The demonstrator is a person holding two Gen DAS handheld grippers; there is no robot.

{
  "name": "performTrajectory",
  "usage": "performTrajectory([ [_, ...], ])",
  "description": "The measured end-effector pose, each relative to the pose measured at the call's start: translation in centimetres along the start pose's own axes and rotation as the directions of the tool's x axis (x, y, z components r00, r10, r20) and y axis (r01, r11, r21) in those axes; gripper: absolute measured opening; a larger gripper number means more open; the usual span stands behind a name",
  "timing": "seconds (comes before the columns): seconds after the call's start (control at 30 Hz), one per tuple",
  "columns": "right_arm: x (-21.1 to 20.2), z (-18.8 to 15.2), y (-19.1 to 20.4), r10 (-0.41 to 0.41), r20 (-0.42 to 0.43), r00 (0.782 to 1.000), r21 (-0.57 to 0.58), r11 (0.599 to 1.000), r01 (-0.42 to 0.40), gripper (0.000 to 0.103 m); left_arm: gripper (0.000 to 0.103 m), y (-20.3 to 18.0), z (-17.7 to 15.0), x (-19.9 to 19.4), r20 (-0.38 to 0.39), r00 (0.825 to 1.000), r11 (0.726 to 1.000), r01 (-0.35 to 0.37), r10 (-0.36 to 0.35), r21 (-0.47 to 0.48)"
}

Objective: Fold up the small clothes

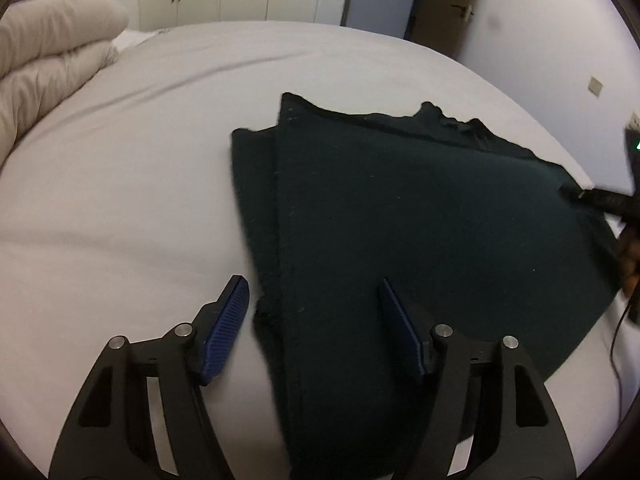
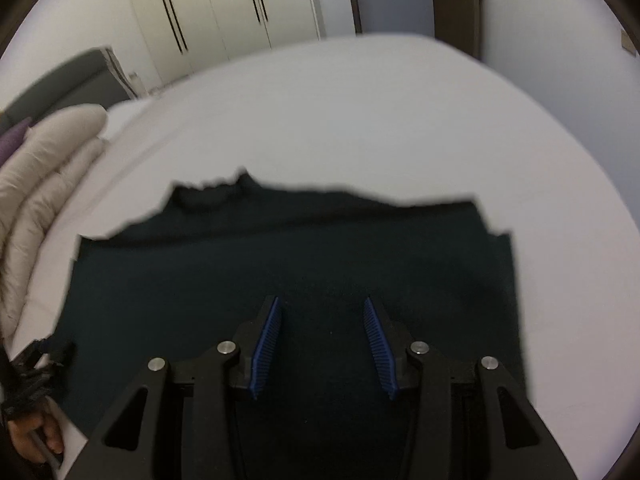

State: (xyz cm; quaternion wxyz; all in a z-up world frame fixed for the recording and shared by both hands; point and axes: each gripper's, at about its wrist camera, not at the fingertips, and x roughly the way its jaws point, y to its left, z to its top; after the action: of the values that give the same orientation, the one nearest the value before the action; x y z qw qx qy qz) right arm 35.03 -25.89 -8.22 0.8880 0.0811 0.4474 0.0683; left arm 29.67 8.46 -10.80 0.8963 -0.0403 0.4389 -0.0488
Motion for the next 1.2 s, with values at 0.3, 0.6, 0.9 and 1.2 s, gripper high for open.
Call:
performTrajectory([
  [0.3,0.7,-0.3,4.4,-0.114,0.027,0.993,-0.073,0.991,0.115,0.053,0.064,-1.4,-2.1,-1.2,-0.02,0.992,0.99,-0.126,0.128,0.066],
  [0.6,1.4,-2.0,8.4,-0.001,0.06,0.998,-0.156,0.988,0.01,0.062,0.064,-1.3,-2.9,-2.2,-0.007,0.993,0.992,-0.12,0.121,0.03],
  [0.9,-1.4,-2.8,7.7,0.28,0.133,0.951,-0.04,0.96,-0.277,0.068,0.064,-2.8,-0.2,-4.4,0.098,0.995,1.0,-0.005,0.003,0.012],
  [1.2,-1.0,-4.9,5.6,0.335,0.117,0.935,0.034,0.939,-0.341,0.058,0.064,-2.6,-0.9,-2.6,0.021,0.998,0.998,-0.057,0.057,0.031],
])
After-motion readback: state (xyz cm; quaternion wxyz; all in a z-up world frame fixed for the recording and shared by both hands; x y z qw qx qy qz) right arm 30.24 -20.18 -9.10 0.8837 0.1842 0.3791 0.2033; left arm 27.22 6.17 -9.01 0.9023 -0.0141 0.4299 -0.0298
